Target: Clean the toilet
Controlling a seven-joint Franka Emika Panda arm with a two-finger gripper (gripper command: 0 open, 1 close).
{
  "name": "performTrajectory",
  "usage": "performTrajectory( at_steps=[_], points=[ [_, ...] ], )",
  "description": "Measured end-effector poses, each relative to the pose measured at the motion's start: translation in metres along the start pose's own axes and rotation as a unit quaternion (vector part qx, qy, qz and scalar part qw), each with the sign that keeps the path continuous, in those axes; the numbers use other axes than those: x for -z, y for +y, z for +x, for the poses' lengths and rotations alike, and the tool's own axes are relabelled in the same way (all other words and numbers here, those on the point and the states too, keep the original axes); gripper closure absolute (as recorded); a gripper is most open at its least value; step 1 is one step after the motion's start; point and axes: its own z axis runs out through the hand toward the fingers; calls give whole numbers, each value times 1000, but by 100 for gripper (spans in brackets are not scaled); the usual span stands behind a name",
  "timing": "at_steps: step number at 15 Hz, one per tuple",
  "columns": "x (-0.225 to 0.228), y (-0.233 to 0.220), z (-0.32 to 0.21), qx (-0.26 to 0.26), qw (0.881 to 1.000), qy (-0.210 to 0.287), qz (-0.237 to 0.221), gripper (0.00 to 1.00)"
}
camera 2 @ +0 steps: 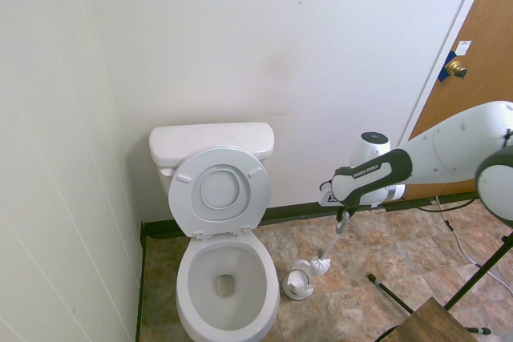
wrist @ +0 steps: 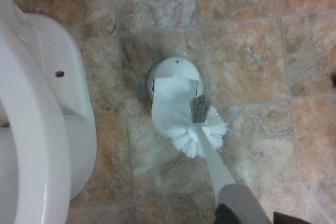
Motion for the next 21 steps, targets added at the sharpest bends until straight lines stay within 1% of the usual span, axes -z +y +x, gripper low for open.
performTrajectory(
  at_steps=[3,6,9,12,14,15,17,21],
  points=[
    [77,-4,-24,14,1000,7,12,100],
    [133,-12,-64,30,999,18,29,100],
    [173,-25,-105,51,997,32,41,100],
    [195,-45,-144,77,995,43,54,100],
    [196,-65,-176,100,992,44,56,100],
    [189,-79,-193,112,991,42,54,100],
    [165,-110,-220,136,989,37,53,100],
    [107,-175,-242,158,986,20,53,100]
  ],
)
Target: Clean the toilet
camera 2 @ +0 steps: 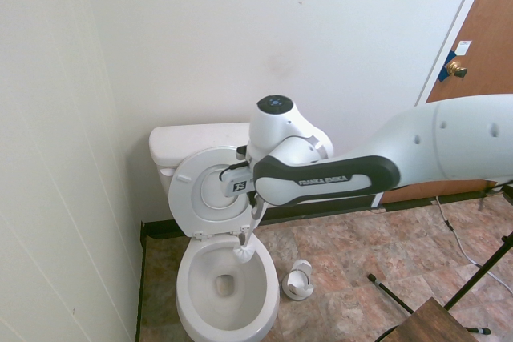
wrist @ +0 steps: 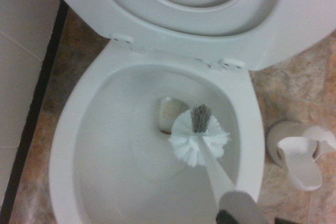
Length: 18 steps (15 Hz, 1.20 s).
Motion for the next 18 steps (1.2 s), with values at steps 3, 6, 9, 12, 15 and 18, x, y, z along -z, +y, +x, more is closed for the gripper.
performTrajectory(
  at_steps=[3,6,9,12,15,18],
  points=[
    [-59,-42,-1,-1,1000,-7,-2,100],
    [-116,-74,8,-10,1000,-6,-12,100],
    [-157,-94,18,-27,1000,-10,-14,100],
    [-177,-105,22,-36,999,-16,-17,100],
    [-193,-110,19,-39,999,-21,-19,100],
    [-207,-112,12,-38,999,-29,-23,100]
  ],
)
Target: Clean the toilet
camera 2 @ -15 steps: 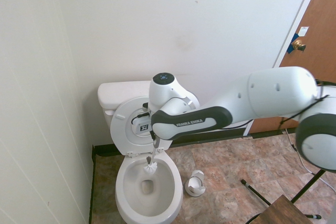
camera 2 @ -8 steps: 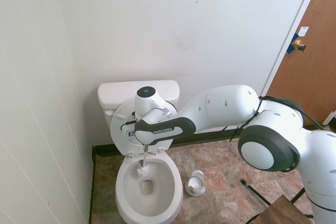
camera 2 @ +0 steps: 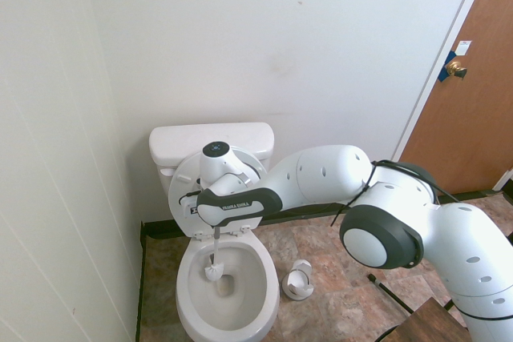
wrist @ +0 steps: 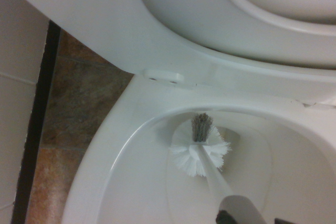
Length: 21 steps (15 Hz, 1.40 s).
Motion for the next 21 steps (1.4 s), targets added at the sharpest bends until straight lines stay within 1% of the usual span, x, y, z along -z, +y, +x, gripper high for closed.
performTrajectory(
  at_steps=[4,7,12,16,19,21],
  points=[
    [-2,-6,-26,18,1000,-3,-1,100],
    [-8,3,-46,30,999,-8,-13,100],
    [-21,47,-75,46,998,-19,-24,100],
    [-9,84,-87,50,998,-31,-19,100],
    [4,118,-85,46,998,-36,-18,100],
    [6,141,-70,36,998,-40,-18,100]
  ],
)
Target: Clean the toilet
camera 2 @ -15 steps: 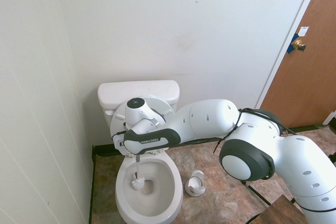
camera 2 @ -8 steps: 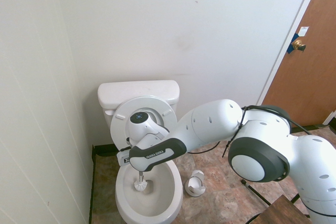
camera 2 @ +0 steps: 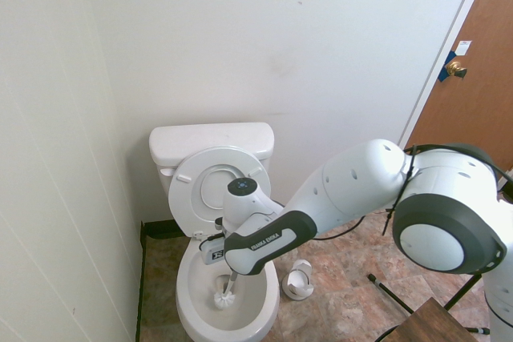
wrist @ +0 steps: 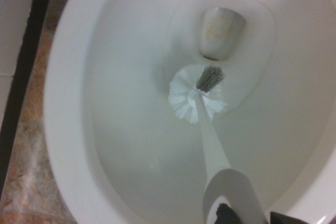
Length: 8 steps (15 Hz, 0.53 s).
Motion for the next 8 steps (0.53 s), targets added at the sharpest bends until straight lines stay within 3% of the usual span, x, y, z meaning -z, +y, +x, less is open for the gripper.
performTrajectory(
  at_steps=[4,8],
  points=[
    [4,44,51,-33,999,-5,6,100],
    [10,48,110,-67,998,0,17,100]
  ],
)
